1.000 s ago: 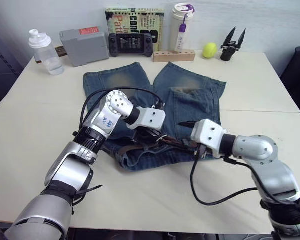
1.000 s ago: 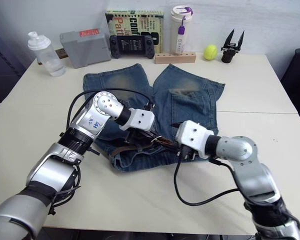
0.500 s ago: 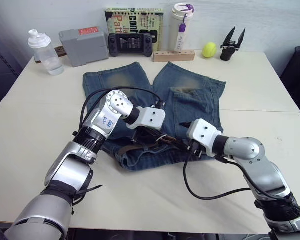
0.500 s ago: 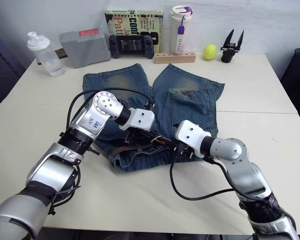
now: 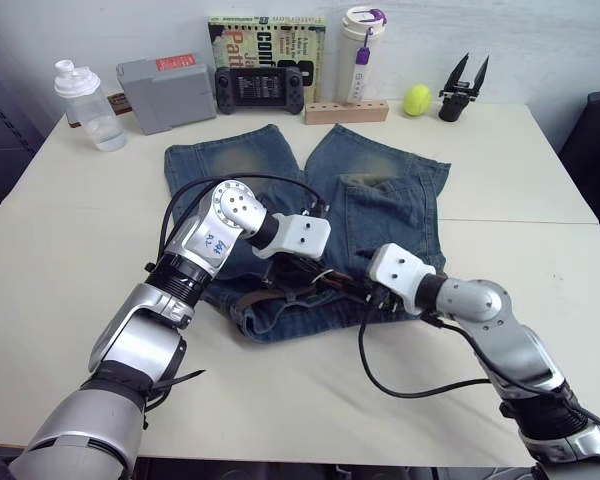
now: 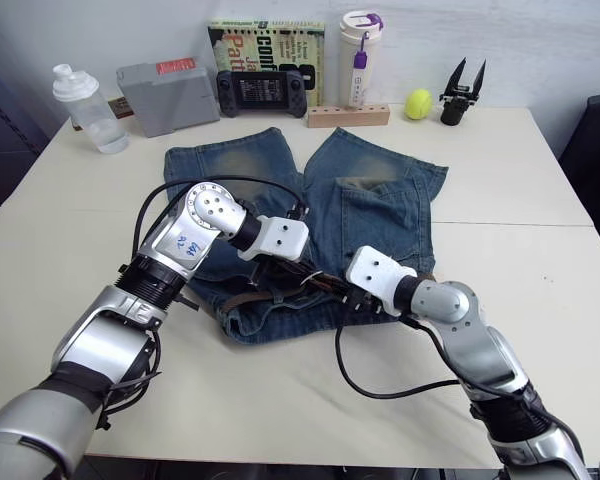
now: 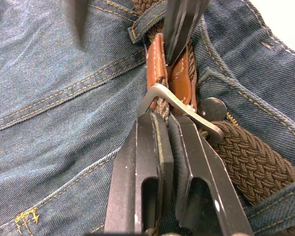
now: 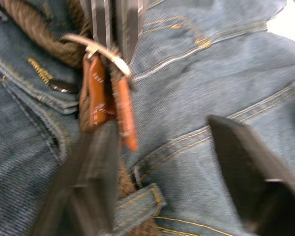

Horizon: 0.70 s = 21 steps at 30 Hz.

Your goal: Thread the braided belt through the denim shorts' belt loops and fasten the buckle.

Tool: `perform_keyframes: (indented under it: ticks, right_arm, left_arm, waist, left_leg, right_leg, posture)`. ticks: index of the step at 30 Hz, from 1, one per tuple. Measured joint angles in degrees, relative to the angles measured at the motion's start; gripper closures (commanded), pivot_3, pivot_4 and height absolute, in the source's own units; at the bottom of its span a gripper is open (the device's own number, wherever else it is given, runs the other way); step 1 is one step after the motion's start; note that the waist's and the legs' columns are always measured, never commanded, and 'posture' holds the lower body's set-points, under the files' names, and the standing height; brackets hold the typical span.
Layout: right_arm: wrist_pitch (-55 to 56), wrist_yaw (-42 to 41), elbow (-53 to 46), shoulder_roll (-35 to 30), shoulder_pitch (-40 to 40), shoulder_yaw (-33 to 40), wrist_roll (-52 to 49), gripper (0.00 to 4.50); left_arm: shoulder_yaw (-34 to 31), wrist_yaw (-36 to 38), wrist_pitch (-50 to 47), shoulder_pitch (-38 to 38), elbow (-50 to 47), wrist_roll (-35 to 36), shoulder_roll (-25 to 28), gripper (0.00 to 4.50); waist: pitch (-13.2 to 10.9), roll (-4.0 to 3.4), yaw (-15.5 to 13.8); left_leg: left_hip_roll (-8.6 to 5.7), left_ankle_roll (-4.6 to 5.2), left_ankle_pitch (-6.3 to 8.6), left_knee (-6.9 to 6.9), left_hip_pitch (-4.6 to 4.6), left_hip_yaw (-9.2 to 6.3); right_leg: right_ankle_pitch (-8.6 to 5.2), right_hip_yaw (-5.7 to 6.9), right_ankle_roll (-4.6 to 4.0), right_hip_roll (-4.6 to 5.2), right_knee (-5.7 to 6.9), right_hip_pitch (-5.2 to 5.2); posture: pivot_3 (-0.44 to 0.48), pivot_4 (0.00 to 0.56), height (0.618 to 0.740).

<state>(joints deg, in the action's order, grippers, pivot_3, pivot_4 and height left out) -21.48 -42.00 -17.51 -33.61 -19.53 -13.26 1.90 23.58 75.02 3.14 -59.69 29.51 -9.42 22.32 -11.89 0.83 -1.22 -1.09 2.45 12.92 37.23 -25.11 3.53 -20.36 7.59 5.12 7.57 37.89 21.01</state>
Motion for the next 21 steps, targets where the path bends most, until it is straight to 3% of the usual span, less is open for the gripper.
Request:
perform_keyframes:
  ticks: [3, 5, 7, 9, 10, 11, 16, 20, 21]
  right_arm:
    - [0.44, -0.45, 0.01, 0.00, 0.00, -0.54, 0.33, 4.39]
    - [1.13, -0.50, 0.13, -0.01, -0.02, -0.48, 0.45, 4.45]
    - [1.56, -0.51, 0.23, -0.04, -0.19, -0.35, 0.49, 4.50]
    - [2.86, -0.97, 0.29, -0.54, -0.29, -0.38, 0.86, 4.50]
    - [3.61, -1.54, 0.63, -1.21, -0.26, -0.52, 0.99, 4.50]
    - [4.03, -1.77, 0.79, -1.56, -0.20, -0.52, 1.02, 4.50]
    - [6.35, -3.65, 1.13, -3.84, -0.10, -0.03, 0.82, 4.50]
    - [8.22, -5.35, 1.30, -5.87, -0.46, 0.92, 0.18, 4.50]
    - [8.96, -5.92, 1.34, -6.70, -0.58, 1.52, -0.04, 4.50]
  left_arm:
    - [-0.32, -0.51, -0.53, 0.00, -0.01, 0.19, -0.11, 4.50]
    - [-0.90, -0.82, -0.91, 0.01, -0.01, 0.45, -0.09, 4.50]
    - [-1.60, -0.90, -3.02, 0.03, -0.12, 1.40, -0.14, 3.69]
    - [-4.76, -0.13, -10.42, 0.08, -1.62, 5.43, -0.05, 3.06]
    - [-7.05, 0.48, -15.10, -0.06, -3.46, 8.20, 0.72, 2.46]
    - [-8.04, 0.89, -16.86, -0.16, -4.44, 9.36, 1.54, 2.13]
    - [-13.33, 2.77, -29.86, 0.51, -11.18, 15.08, 9.56, 0.07]
    - [-16.15, 3.33, -40.12, 4.42, -17.32, 19.75, 14.41, 0.07]
    - [-16.62, 3.46, -42.68, 6.16, -18.93, 21.05, 15.43, 0.35]
  waist:
    - [0.00, 0.00, 0.00]
    - [0.00, 0.00, -0.01]
    - [0.00, 0.00, 0.00]
    - [0.00, 0.00, 0.04]
    - [0.00, 0.00, 0.07]
    - [0.00, 0.00, 0.12]
    - [0.00, 0.00, 0.58]
    - [0.00, 0.00, 0.37]
    - [0.00, 0.00, 0.30]
  left_leg:
    - [0.00, 0.00, 0.00, 0.01, 0.00, 0.00]
    - [0.00, 0.00, 0.00, 0.01, 0.00, 0.00]
    - [0.00, 0.00, 0.00, 0.01, 0.00, 0.00]
    - [0.01, 0.00, 0.00, 0.03, -0.07, -0.01]
    - [0.01, 0.00, 0.00, 0.02, -0.06, -0.01]
    - [0.01, 0.00, 0.00, 0.00, -0.06, -0.01]
    - [0.02, -0.01, -0.01, -0.02, -0.02, -0.01]
    - [0.00, -0.01, -0.01, 0.01, -0.01, -0.04]
    - [0.00, -0.01, -0.01, 0.01, -0.01, -0.04]
  right_leg:
    - [0.00, 0.00, 0.00, 0.00, 0.00, 0.00]
    - [0.00, 0.01, 0.00, 0.00, 0.00, 0.00]
    - [0.00, 0.00, 0.00, 0.00, 0.00, 0.00]
    - [0.00, 0.00, 0.00, -0.01, 0.02, 0.06]
    - [0.00, -0.01, 0.00, -0.01, 0.01, 0.06]
    - [0.00, -0.01, 0.00, -0.01, 0.01, 0.06]
    - [0.00, -0.03, 0.00, -0.02, 0.01, 0.04]
    - [0.00, -0.04, 0.00, 0.00, -0.02, -0.01]
    - [0.00, -0.05, 0.00, 0.01, -0.02, -0.02]
  posture:
    - [0.000, 0.150, 0.697]
    - [0.000, 0.150, 0.697]
    - [0.000, 0.150, 0.697]
    - [0.000, 0.150, 0.697]
    - [0.000, 0.150, 0.697]
    - [0.000, 0.150, 0.697]
    - [0.000, 0.150, 0.697]
    - [0.000, 0.150, 0.697]
    - [0.000, 0.150, 0.697]
